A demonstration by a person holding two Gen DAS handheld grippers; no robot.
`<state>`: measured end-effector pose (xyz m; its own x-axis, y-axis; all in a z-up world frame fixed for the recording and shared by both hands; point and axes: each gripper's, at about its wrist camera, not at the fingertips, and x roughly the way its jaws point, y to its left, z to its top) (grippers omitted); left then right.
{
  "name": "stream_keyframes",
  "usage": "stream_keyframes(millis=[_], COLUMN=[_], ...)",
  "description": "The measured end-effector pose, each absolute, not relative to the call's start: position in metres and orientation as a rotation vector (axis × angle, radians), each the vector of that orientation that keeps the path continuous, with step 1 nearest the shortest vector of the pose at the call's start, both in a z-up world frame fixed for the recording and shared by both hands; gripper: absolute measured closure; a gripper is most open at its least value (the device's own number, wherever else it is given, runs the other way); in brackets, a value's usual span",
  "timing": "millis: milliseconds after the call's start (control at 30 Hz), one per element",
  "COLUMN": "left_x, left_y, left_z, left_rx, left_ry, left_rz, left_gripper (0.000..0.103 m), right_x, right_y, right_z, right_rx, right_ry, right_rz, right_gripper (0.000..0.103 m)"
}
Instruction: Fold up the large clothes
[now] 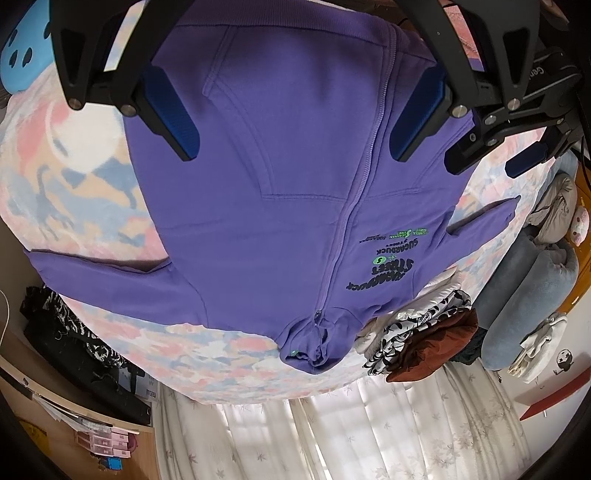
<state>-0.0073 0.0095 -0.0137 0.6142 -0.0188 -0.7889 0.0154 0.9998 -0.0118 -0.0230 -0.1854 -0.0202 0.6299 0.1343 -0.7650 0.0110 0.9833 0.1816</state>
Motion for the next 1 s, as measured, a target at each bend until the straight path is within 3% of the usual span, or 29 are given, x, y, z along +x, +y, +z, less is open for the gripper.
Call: stream_keyframes(millis=[633, 1000], left_x=[0.023, 0.065], left_y=[-0.009, -0.048], left_z=[-0.013, 0.040], left_rx=[0.033, 0.069], left_ry=[0.937, 0.802], left_rz=[-0.052, -0.144], left_gripper=[0.002, 0.001], right_x=[-0.007, 0.024], right_y=[-0.195, -0.233], right_z=[-0.028, 0.023], right_rx=[0.201, 0.130], right_ry=[0.900, 0.761], right_rz=[0.074, 0.047], right_gripper=[0.000, 0.000])
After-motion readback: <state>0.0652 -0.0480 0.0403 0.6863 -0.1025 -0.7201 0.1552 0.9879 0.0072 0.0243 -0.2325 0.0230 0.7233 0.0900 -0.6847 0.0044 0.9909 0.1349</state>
